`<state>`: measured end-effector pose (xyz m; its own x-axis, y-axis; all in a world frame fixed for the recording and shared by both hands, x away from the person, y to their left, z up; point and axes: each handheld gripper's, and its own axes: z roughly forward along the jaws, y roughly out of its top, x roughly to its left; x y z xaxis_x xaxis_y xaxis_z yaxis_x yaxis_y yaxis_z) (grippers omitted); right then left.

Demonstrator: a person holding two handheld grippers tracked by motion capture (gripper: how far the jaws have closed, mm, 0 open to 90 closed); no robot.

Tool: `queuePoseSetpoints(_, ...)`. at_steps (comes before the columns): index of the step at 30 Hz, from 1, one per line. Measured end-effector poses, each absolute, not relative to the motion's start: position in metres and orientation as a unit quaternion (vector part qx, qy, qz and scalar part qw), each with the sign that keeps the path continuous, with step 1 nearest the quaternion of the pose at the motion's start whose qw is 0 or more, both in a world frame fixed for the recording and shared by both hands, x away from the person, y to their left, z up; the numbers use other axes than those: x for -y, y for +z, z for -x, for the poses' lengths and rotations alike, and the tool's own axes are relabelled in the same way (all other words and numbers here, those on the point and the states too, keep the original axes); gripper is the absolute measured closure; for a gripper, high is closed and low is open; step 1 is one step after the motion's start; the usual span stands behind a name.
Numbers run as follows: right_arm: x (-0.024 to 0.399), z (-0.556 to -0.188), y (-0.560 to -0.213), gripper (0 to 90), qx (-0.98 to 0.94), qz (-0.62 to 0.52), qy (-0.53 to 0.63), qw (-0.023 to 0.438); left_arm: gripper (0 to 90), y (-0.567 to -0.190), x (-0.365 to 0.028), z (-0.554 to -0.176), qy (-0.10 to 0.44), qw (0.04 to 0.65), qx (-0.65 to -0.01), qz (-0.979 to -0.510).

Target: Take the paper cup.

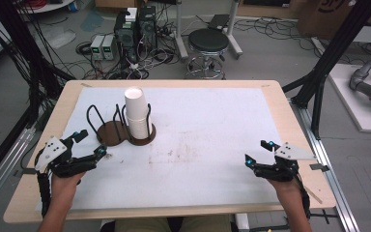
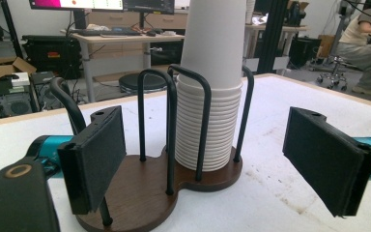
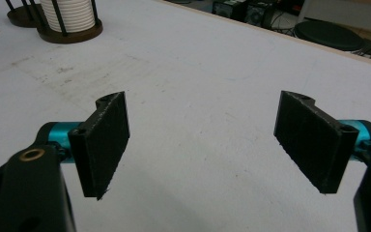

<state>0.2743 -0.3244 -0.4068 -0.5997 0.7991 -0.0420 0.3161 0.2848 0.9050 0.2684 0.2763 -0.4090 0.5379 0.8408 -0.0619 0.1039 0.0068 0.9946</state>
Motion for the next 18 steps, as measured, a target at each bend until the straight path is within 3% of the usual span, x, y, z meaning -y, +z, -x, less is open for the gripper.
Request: queuePoseSetpoints(18, 0.3219, -0.2765, -0.4087, 20.6, -0.763, -0.362, 0.474, 0.246, 15.3, -0.4103, -0.2669, -0.2712, 0.293, 0.605, -0.357, -0.649)
